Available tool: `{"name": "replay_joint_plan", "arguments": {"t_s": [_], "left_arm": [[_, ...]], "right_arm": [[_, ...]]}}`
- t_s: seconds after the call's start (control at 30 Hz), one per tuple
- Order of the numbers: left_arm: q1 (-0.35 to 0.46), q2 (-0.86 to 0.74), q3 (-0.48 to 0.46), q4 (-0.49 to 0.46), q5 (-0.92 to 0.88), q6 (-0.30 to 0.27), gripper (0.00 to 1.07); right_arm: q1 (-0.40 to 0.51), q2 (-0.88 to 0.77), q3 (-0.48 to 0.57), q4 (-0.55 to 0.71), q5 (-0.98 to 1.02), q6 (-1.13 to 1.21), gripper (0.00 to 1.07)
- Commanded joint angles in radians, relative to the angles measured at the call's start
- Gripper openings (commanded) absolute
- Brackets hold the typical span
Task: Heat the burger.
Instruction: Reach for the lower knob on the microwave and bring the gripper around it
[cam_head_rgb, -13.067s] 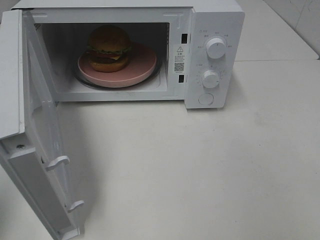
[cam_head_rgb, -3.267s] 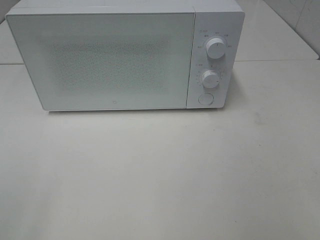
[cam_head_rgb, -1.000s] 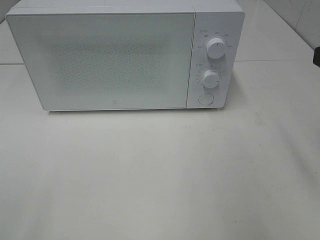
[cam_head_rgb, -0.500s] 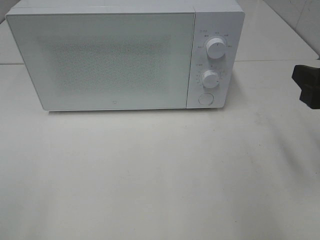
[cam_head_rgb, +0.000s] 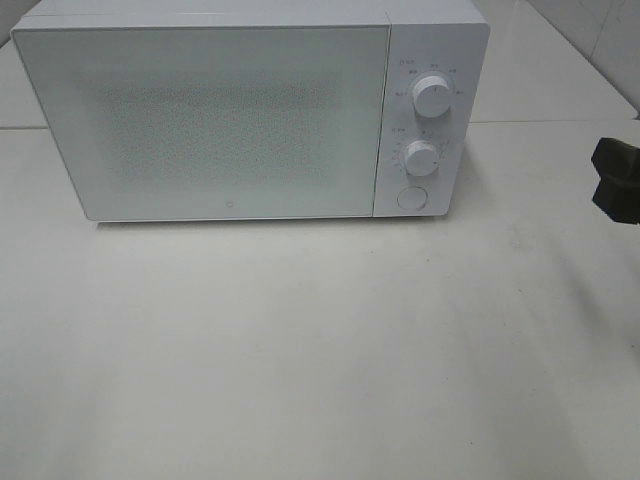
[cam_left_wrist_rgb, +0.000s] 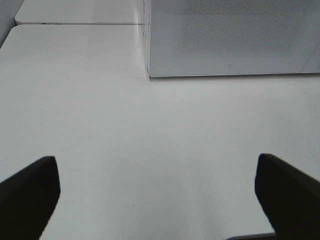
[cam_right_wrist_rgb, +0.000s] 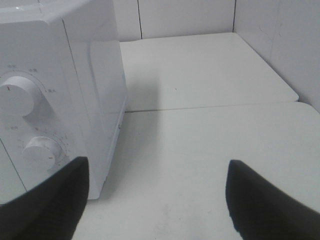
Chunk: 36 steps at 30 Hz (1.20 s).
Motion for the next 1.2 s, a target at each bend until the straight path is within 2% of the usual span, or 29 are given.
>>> {"name": "replay_joint_plan", "arguments": {"t_s": [0.03,0.1,0.2,0.27,0.3,0.33,0.37,0.43,0.53,0.6,0.63,0.67,0.7,0.73,0.8,0.83,0.9,0.97,1.2], "left_arm": [[0.0,-0.024,0.002,-0.008,-0.012,-0.006,0.98],[0.0,-0.024,0.002,-0.008,-0.012,-0.006,0.98],[0.0,-0.024,0.002,-0.008,-0.012,-0.006,0.98],[0.0,-0.024,0.002,-0.008,-0.012,-0.006,0.98],[0.0,-0.024,0.002,-0.008,-0.012,-0.006,0.98],[0.0,-0.024,0.002,-0.008,-0.012,-0.006,0.98],[0.0,-0.024,0.002,-0.008,-0.012,-0.006,0.98],[0.0,-0.024,0.002,-0.008,-0.012,-0.006,0.98],[0.0,-0.024,0.002,-0.008,-0.012,-0.006,0.98],[0.0,-0.024,0.002,-0.008,-0.012,-0.006,0.98],[0.0,-0.024,0.002,-0.008,-0.012,-0.006,0.98],[0.0,-0.024,0.002,-0.008,-0.012,-0.006,0.98],[0.0,-0.024,0.002,-0.008,-0.012,-0.006,0.98],[0.0,-0.024,0.002,-0.008,-0.012,-0.006,0.98],[0.0,-0.024,0.002,-0.008,-0.012,-0.006,0.98],[0.0,-0.024,0.002,-0.008,-0.012,-0.006,0.98],[0.0,-0.024,0.002,-0.008,-0.012,-0.006,0.98],[0.0,-0.024,0.002,-0.008,-0.012,-0.006,0.98],[0.0,-0.024,0.002,-0.008,-0.012,-0.006,0.98]], "right_arm": [[0.007,0.021,0.003,0.029,-0.023,0.006,0.74],[0.07,0.047,0.004,0.102,-0.035,-0.023,0.74],[0.099,0.057,0.004,0.128,-0.04,-0.047,0.74],[0.212,0.095,0.004,0.265,-0.078,-0.155,0.74],[0.212,0.095,0.004,0.265,-0.078,-0.155,0.74],[0.278,0.113,0.004,0.339,-0.106,-0.191,0.74],[0.278,0.113,0.004,0.339,-0.106,-0.191,0.74],[0.367,0.144,0.004,0.444,-0.162,-0.239,0.74],[0.421,0.166,0.004,0.504,-0.201,-0.268,0.74],[0.51,0.199,0.0,0.593,-0.264,-0.282,0.74],[0.51,0.199,0.0,0.593,-0.264,-0.282,0.74],[0.543,0.21,-0.001,0.634,-0.282,-0.283,0.74],[0.614,0.232,-0.009,0.71,-0.321,-0.288,0.74],[0.614,0.232,-0.009,0.71,-0.321,-0.288,0.74],[0.705,0.264,-0.032,0.816,-0.356,-0.331,0.74],[0.705,0.264,-0.032,0.816,-0.356,-0.331,0.74],[0.779,0.297,-0.066,0.881,-0.377,-0.384,0.74],[0.815,0.317,-0.093,0.912,-0.378,-0.414,0.74],[0.895,0.378,-0.19,0.975,-0.378,-0.467,0.74]]}}
